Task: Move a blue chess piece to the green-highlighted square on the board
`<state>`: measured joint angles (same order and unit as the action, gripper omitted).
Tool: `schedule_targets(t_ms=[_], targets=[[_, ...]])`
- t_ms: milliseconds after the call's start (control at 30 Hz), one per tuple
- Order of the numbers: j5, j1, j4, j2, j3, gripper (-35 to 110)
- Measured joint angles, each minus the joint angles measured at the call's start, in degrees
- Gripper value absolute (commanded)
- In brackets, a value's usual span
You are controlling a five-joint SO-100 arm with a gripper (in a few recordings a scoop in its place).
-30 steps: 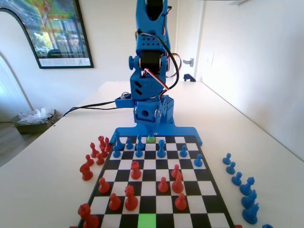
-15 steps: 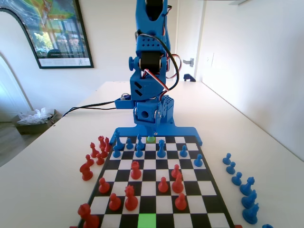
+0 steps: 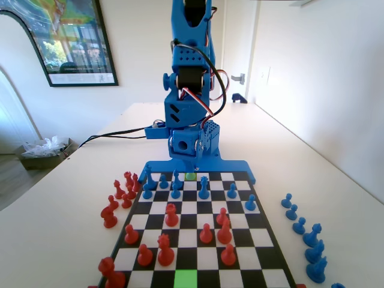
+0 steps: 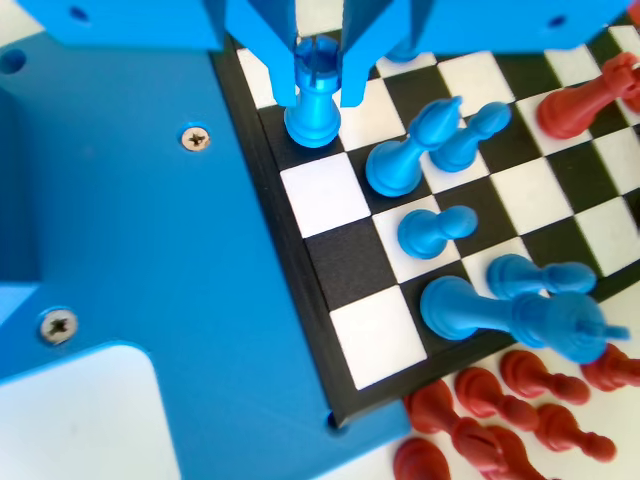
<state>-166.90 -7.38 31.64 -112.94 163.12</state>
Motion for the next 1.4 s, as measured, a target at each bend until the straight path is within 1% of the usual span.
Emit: schedule_targets(t_ms=[133, 267, 467, 600, 700, 800, 967, 1133, 1400], targets=[[0.0, 0.1, 1.3, 0.0, -0.1, 1], [0.0, 1.5, 7.7, 0.0, -3.9, 1], [0.0, 3.3, 22.9, 0.0, -15.0, 1], [0.2, 2.8, 30.8, 0.0, -21.2, 1], [4.2, 2.8, 36.9, 0.3, -27.2, 1], [8.7, 3.6, 39.6, 1.5, -31.0, 1], [17.2, 4.9, 39.1, 4.0, -34.7, 1], [27.9, 4.9, 36.0, 9.3, -40.5, 1], [41.3, 4.5, 28.7, 17.6, -48.1, 1]])
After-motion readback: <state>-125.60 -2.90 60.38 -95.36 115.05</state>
